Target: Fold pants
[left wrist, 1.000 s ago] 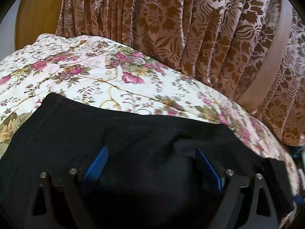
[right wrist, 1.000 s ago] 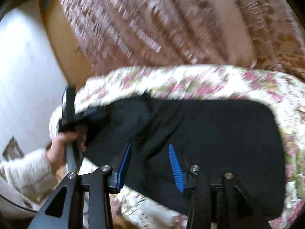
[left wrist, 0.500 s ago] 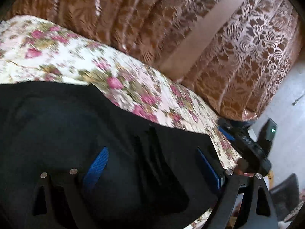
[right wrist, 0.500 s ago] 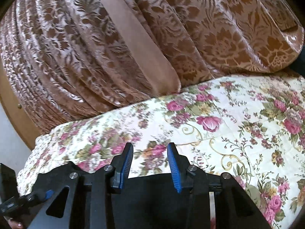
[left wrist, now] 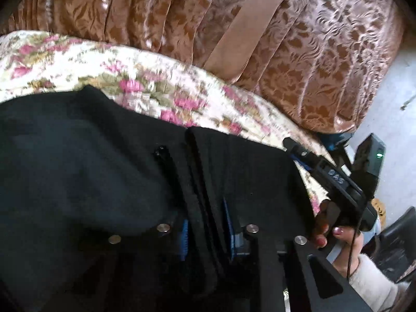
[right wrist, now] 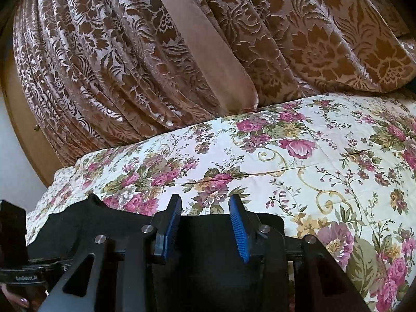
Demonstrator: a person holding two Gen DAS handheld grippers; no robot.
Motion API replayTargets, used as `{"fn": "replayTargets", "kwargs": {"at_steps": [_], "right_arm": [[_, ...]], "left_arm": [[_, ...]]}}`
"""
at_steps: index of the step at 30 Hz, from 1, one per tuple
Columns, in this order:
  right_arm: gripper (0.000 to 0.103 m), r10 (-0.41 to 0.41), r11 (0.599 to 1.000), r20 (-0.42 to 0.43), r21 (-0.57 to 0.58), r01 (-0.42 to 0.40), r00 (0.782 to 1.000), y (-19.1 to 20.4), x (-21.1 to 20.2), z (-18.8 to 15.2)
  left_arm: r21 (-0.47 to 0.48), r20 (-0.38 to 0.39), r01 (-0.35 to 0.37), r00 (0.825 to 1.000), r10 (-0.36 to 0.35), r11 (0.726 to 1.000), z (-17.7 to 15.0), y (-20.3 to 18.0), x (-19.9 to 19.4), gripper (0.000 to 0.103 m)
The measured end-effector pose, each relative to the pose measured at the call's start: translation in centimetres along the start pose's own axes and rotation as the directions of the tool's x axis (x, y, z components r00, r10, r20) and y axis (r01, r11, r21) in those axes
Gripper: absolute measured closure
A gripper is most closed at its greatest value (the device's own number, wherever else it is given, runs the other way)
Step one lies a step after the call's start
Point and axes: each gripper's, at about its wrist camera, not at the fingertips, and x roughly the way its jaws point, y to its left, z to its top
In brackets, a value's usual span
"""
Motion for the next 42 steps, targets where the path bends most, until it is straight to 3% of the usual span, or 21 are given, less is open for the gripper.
{"fn": "replayTargets", "kwargs": {"at_steps": [3, 7, 10, 15, 19, 23, 26, 29, 31, 36, 39, 42], "right_arm": [[0.064, -0.013, 1.000, -0.010, -0.007, 0.013, 1.000, 0.8, -0.5, 0.6], [0.064, -0.008, 0.999, -0.020, -0.050, 0.007, 1.000, 2.2, 0.0, 0.5], [0.063, -0.081, 0.993, -0.127, -0.101, 0.068, 0.989, 2.7, 2.9, -0.7], [0.063, -0.062, 0.994, -0.114, -0.098, 0.051, 0.992, 2.3, 3.0, -1.1], [0.063, -0.027, 0.998, -0.089, -0.056, 0.022, 0.996, 1.6, 2.3, -1.1], [0.063, -0.030, 0.998, -0.084, -0.058, 0.025, 0.996, 1.8, 2.2, -1.1], [0.063, -0.042, 0.997, -0.081, -0.072, 0.036, 0.996, 2.0, 2.2, -1.2], [0.063, -0.042, 0.997, -0.079, -0.071, 0.037, 0.996, 2.0, 2.2, -1.2], [0.063, -0.040, 0.997, -0.080, -0.069, 0.034, 0.996, 1.9, 2.2, -1.2], [0.063, -0.038, 0.997, -0.079, -0.067, 0.033, 0.996, 1.8, 2.2, -1.2], [0.063, -0.039, 0.997, -0.079, -0.067, 0.034, 0.996, 1.8, 2.2, -1.2], [0.063, -0.040, 0.997, -0.079, -0.067, 0.034, 0.996, 1.8, 2.2, -1.2]], "left_arm": [[0.043, 0.043, -0.033, 0.999, 0.031, 0.999, -0.3, 0.1, -1.6, 0.085], [0.008, 0.011, -0.059, 0.998, 0.059, 0.998, -1.0, 1.7, -0.5, 0.084], [-0.019, 0.041, -0.036, 0.998, 0.037, 0.999, -1.7, 2.5, 0.0, 0.082], [-0.105, 0.058, 0.025, 0.998, -0.019, 0.994, -1.7, 3.6, -0.6, 0.074], [-0.110, 0.135, -0.018, 0.990, 0.033, 0.994, -1.5, 3.9, -3.3, 0.054], [-0.145, 0.236, -0.059, 0.967, 0.092, 0.988, -1.6, 5.4, -7.2, 0.041], [-0.207, 0.284, -0.132, 0.940, 0.189, 0.969, -1.7, 7.4, -10.2, 0.037], [-0.293, 0.309, -0.221, 0.899, 0.311, 0.930, -2.2, 9.7, -13.1, 0.035], [-0.374, 0.319, -0.266, 0.862, 0.393, 0.888, -3.0, 11.5, -15.2, 0.034], [-0.512, 0.357, -0.283, 0.788, 0.501, 0.811, -6.7, 14.8, -19.3, 0.031], [-0.576, 0.351, -0.286, 0.760, 0.547, 0.766, -8.6, 16.4, -20.6, 0.031], [-0.654, 0.342, -0.277, 0.722, 0.602, 0.703, -10.2, 17.6, -21.7, 0.032]]}}
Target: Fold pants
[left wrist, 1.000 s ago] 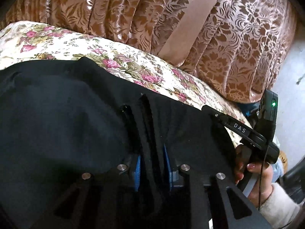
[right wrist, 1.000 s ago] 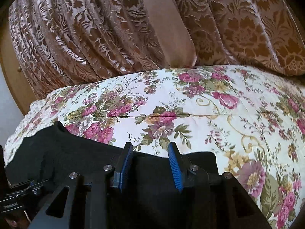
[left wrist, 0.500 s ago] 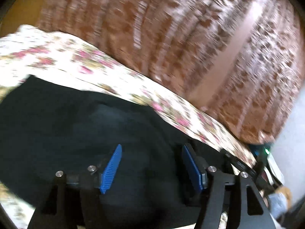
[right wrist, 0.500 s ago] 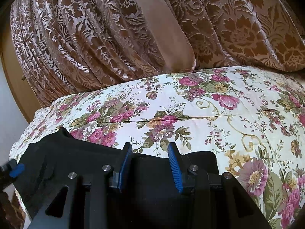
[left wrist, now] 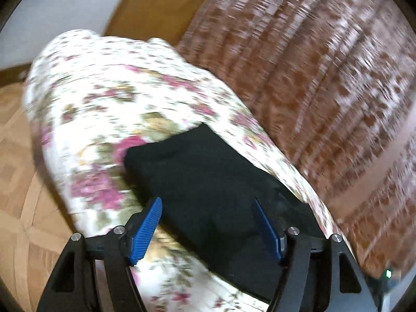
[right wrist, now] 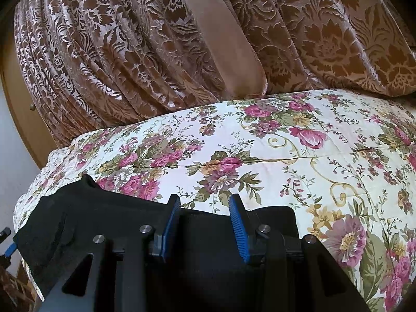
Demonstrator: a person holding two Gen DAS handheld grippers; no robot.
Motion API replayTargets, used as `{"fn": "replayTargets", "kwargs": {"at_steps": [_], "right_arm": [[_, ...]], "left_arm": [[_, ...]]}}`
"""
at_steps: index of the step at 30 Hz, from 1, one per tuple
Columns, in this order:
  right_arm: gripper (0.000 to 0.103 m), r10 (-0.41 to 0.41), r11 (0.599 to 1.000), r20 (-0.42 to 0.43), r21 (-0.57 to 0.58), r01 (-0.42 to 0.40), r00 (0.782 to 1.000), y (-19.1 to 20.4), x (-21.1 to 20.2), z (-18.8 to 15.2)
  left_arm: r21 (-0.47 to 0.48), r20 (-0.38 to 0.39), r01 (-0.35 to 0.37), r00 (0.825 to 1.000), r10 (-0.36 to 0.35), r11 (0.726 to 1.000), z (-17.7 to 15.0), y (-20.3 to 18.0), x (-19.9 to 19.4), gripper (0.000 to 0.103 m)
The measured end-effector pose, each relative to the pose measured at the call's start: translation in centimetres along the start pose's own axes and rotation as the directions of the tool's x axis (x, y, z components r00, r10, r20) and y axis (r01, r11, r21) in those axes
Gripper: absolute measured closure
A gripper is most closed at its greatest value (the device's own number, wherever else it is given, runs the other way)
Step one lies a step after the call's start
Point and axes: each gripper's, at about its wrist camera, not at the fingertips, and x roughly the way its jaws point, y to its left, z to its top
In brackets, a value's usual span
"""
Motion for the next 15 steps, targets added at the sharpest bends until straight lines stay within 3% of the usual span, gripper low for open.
{"fn": "replayTargets", "kwargs": {"at_steps": [2, 5, 10, 15], "right_arm": [[0.063, 0.000, 1.000, 0.000, 0.000, 0.000, 1.000, 0.0, 0.0, 0.0], [0.063, -0.001, 1.000, 0.000, 0.000, 0.001, 1.000, 0.0, 0.0, 0.0], [0.063, 0.000, 1.000, 0.000, 0.001, 0.000, 1.000, 0.0, 0.0, 0.0], [0.061, 0.005, 1.000, 0.000, -0.004, -0.005, 1.000, 0.0, 0.0, 0.0]], "left_arm": [[-0.026, 0.013, -0.007, 1.000, 0.007, 1.000, 0.0, 1.0, -0.1, 0.032], [-0.014, -0.042, 0.005, 0.999, -0.005, 1.000, 0.0, 1.1, 1.2, 0.038], [-0.076, -0.106, 0.018, 0.994, -0.026, 0.997, -0.2, 2.0, 3.2, 0.039], [-0.101, -0.097, 0.061, 0.993, -0.071, 0.993, 0.4, 1.9, 4.7, 0.039]]}}
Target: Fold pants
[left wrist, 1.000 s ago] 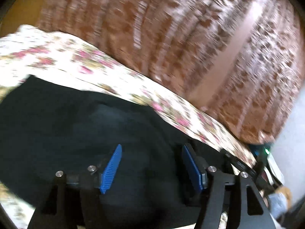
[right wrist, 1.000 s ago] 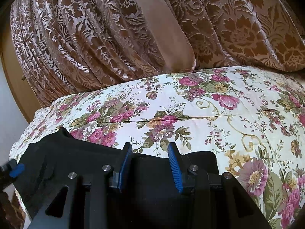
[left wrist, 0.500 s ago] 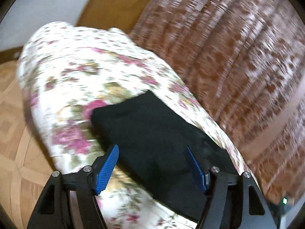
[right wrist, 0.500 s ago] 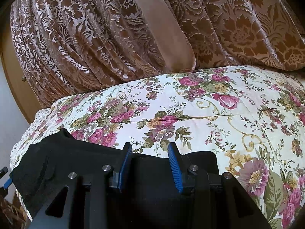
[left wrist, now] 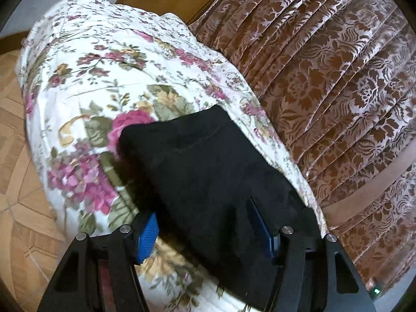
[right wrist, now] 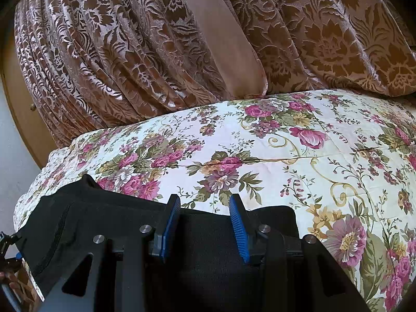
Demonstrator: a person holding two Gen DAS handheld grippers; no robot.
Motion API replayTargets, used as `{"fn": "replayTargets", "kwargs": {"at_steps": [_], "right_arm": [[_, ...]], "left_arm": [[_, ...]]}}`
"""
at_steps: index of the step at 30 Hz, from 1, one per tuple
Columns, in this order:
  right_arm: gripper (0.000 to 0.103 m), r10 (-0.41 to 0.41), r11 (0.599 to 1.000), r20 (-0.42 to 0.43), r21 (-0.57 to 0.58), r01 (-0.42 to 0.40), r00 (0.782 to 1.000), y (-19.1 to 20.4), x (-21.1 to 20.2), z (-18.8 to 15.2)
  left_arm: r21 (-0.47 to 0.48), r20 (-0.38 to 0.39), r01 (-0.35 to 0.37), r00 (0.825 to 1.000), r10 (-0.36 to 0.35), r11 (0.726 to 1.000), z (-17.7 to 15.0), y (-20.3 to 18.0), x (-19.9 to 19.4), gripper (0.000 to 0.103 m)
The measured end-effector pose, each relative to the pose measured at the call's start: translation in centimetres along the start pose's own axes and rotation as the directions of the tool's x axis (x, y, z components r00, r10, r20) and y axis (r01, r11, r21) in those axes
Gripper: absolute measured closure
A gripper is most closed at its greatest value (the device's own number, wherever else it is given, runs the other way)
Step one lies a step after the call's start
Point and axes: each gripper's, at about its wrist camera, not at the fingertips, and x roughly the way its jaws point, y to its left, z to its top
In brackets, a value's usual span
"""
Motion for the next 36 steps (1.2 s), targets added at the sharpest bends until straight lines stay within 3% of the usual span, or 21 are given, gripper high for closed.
{"fn": "replayTargets", "kwargs": {"at_steps": [3, 10, 14, 20, 23, 26, 29, 36], "right_arm": [[0.061, 0.019, 1.000, 0.006, -0.007, -0.019, 1.000, 0.1, -0.2, -0.1], [0.061, 0.036, 0.999, 0.020, -0.018, -0.035, 0.999, 0.2, -0.4, -0.2], [0.061, 0.096, 0.994, 0.030, -0.064, -0.094, 0.995, 0.7, -0.8, -0.4], [0.061, 0.087, 0.994, 0.024, -0.071, -0.085, 0.996, 0.9, -0.7, -0.4], [0.061, 0.085, 0.994, 0.020, -0.069, -0.083, 0.996, 1.0, -0.6, -0.4], [0.061, 0.076, 0.995, 0.015, -0.072, -0.075, 0.997, 1.1, -0.6, -0.4], [0.061, 0.057, 0.995, 0.001, -0.079, -0.057, 0.998, 1.3, -0.5, -0.1], [0.061, 0.039, 0.996, 0.008, -0.086, -0.038, 0.999, 1.5, -1.5, 0.4]], "left_arm": [[-0.003, 0.003, 0.024, 1.000, -0.024, 1.000, 0.3, -0.4, 0.9, 0.039], [-0.011, -0.056, 0.047, 0.997, -0.048, 0.999, 0.9, -1.0, 4.0, 0.081], [0.016, -0.037, 0.082, 0.996, -0.081, 0.997, 1.2, -1.8, 3.6, 0.085], [0.047, 0.016, 0.150, 0.988, -0.150, 0.988, 2.1, -5.1, 1.6, 0.086], [0.124, 0.046, 0.192, 0.979, -0.199, 0.973, 2.3, -8.3, 0.1, 0.086], [0.252, 0.061, 0.239, 0.963, -0.262, 0.938, 1.8, -12.4, -1.8, 0.086], [0.375, 0.040, 0.307, 0.937, -0.347, 0.874, 0.6, -16.8, -3.4, 0.086], [0.520, -0.096, 0.455, 0.872, -0.479, 0.723, -3.5, -23.9, -4.8, 0.086]]}}
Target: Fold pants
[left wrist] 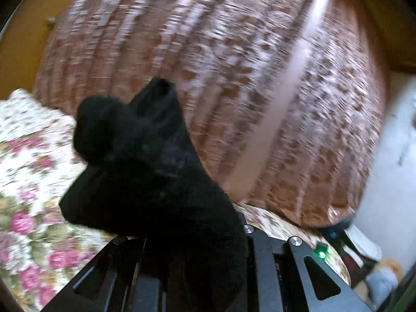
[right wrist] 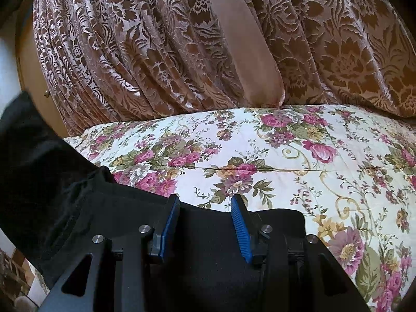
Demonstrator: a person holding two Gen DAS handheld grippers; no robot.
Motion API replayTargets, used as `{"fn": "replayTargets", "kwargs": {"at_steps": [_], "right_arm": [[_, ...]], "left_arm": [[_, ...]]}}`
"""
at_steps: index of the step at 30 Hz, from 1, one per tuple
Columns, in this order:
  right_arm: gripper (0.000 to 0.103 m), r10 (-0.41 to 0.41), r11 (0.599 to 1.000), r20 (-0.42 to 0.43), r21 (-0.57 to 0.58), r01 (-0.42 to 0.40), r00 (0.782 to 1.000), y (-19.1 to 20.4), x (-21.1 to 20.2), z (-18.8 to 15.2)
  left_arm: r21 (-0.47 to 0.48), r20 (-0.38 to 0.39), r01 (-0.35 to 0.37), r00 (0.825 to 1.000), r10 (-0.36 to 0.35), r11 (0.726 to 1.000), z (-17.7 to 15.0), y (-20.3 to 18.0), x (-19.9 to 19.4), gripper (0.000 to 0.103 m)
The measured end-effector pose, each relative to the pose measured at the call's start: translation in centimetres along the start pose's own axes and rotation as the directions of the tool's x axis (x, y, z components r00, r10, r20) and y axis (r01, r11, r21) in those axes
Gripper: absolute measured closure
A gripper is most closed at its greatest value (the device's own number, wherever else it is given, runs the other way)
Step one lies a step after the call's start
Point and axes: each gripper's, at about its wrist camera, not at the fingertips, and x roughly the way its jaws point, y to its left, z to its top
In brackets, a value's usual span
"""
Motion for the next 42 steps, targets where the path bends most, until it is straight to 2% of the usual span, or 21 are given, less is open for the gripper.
{"fn": "replayTargets", "kwargs": {"at_steps": [5, 13, 20, 25, 27, 29, 31, 33, 35, 38, 40, 42], "right_arm": [[0.061, 0.004, 1.000, 0.000, 0.023, -0.004, 1.000, -0.1, -1.7, 0.3], [0.059, 0.033, 0.998, -0.022, 0.055, -0.032, 0.999, -0.7, -3.7, -0.3], [0.059, 0.044, 0.994, -0.060, 0.102, -0.038, 0.997, -1.8, -4.3, -1.2], [0.059, 0.054, 0.989, -0.071, 0.142, -0.043, 0.996, -2.8, -4.6, -1.8], [0.059, 0.050, 0.987, -0.080, 0.155, -0.037, 0.996, -3.1, -4.6, -1.9], [0.059, 0.024, 0.990, -0.106, 0.140, -0.009, 0.994, -3.3, -4.6, -2.0], [0.059, -0.005, 0.993, -0.116, 0.118, 0.018, 0.993, -3.4, -5.0, -2.0], [0.059, -0.036, 0.993, -0.119, 0.106, 0.049, 0.992, -3.8, -5.8, -2.1], [0.059, -0.035, 0.990, -0.115, 0.135, 0.051, 0.993, -4.8, -6.5, -2.0], [0.059, -0.017, 0.972, -0.095, 0.231, 0.039, 0.995, -6.8, -7.7, -1.9], [0.059, 0.026, 0.953, -0.074, 0.302, -0.002, 0.997, -8.0, -8.2, -1.7], [0.059, 0.082, 0.925, -0.051, 0.374, -0.057, 0.995, -8.9, -8.5, -1.6]], "left_arm": [[0.072, -0.076, 0.094, 0.993, -0.088, 0.993, -2.0, -4.3, 2.1, 0.086], [0.124, -0.216, 0.191, 0.963, -0.161, 0.974, -5.6, -8.6, 6.1, 0.086], [0.184, -0.330, 0.250, 0.927, -0.180, 0.950, -9.9, -11.4, 8.0, 0.086], [0.247, -0.421, 0.296, 0.890, -0.173, 0.923, -13.3, -13.0, 9.4, 0.085], [0.277, -0.459, 0.302, 0.876, -0.150, 0.912, -14.8, -13.4, 9.7, 0.081], [0.283, -0.473, 0.300, 0.870, -0.139, 0.911, -15.2, -13.2, 9.8, 0.072], [0.241, -0.496, 0.316, 0.853, -0.163, 0.918, -15.3, -12.7, 9.4, 0.060], [0.198, -0.492, 0.346, 0.844, -0.213, 0.917, -14.9, -12.2, 8.3, 0.056], [0.192, -0.470, 0.386, 0.843, -0.260, 0.902, -14.4, -12.0, 6.8, 0.051], [0.220, -0.426, 0.415, 0.855, -0.296, 0.883, -13.6, -11.9, 4.8, 0.048], [0.232, -0.385, 0.417, 0.869, -0.310, 0.879, -12.8, -11.6, 3.7, 0.046], [0.236, -0.354, 0.394, 0.886, -0.299, 0.888, -11.9, -10.9, 3.4, 0.045]]}}
